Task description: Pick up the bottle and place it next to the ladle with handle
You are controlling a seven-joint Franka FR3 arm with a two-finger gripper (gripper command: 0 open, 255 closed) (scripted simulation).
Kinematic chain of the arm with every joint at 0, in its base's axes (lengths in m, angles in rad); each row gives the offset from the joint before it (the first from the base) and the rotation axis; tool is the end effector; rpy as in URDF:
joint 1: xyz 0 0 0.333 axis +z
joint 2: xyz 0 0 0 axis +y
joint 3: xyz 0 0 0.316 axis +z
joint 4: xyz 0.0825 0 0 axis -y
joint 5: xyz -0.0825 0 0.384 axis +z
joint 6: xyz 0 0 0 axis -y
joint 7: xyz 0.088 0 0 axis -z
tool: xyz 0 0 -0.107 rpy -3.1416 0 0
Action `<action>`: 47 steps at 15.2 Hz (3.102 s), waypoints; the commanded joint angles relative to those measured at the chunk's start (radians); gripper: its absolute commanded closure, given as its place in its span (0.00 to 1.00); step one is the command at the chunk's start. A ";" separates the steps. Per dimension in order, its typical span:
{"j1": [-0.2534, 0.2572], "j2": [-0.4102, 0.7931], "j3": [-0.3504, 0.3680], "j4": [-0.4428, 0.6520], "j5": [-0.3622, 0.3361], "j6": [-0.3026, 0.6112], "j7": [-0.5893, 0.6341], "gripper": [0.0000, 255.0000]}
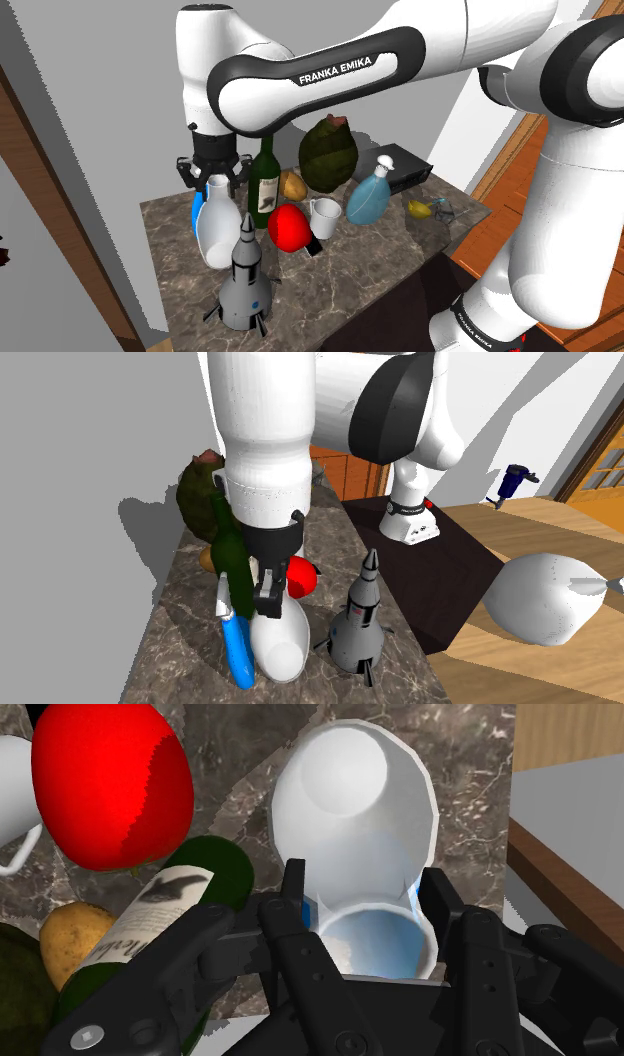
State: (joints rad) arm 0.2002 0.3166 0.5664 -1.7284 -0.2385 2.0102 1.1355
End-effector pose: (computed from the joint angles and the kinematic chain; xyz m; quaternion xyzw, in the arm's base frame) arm 0.4891 0.4098 0.4235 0.9889 -0.1460 0.0257 0.0062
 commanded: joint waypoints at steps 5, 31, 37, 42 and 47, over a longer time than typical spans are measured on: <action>-0.002 -0.018 0.006 0.044 0.015 -0.059 -0.012 1.00; -0.136 -0.294 -0.028 -0.024 0.182 -0.210 -0.228 1.00; -0.203 -0.471 -0.114 -0.207 0.268 -0.178 -0.403 1.00; -0.240 -0.584 -0.200 -0.324 0.302 -0.169 -0.542 1.00; -0.276 -0.669 -0.290 -0.411 0.307 -0.168 -0.672 1.00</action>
State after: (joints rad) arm -0.0675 -0.3306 0.2972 -2.1147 0.0668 1.8396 0.4949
